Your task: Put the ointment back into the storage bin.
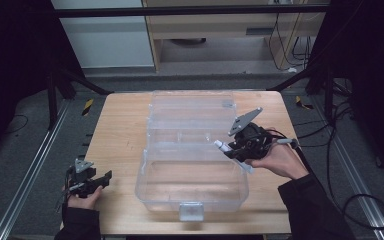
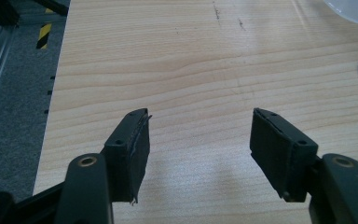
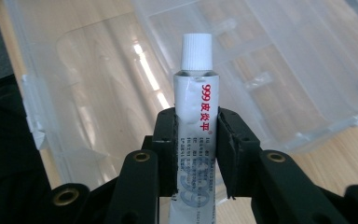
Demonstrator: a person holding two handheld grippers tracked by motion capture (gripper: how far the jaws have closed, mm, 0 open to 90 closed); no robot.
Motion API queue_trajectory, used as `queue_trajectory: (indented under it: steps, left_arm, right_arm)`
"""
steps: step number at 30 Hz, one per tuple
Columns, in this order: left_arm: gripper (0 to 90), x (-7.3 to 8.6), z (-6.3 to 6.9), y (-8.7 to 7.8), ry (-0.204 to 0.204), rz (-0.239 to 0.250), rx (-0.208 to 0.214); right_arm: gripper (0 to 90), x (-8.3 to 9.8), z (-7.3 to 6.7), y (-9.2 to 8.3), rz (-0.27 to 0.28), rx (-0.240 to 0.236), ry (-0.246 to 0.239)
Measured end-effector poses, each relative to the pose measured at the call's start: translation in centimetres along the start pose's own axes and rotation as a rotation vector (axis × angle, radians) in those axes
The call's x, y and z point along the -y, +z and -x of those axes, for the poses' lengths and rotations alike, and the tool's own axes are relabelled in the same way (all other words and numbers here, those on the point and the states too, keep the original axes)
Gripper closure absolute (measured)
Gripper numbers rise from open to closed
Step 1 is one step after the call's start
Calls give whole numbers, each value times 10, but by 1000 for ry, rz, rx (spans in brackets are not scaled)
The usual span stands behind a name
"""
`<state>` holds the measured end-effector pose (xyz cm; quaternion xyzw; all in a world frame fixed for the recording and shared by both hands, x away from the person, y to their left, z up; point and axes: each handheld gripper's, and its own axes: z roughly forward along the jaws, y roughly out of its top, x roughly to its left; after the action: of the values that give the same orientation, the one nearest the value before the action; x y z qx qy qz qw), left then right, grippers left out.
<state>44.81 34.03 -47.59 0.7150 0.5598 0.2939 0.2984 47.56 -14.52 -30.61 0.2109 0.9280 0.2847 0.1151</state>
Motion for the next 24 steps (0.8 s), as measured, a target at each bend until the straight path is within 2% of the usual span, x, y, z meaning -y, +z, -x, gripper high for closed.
queue_trajectory:
  steps: [9, 16, 24]
  left_arm:
    - [378, 0, -1, -1, -4, 2, -1]
    - [379, 0, 0, 0, -1, 0, 0]
    - [379, 0, 0, 0, -1, -1, 1]
  right_arm:
    - [700, -9, -10, 18, -26, -57, -67]
    - [699, -11, -21, 34, -66, -95, -132]
    - [699, -10, -29, 49, -117, -112, -188]
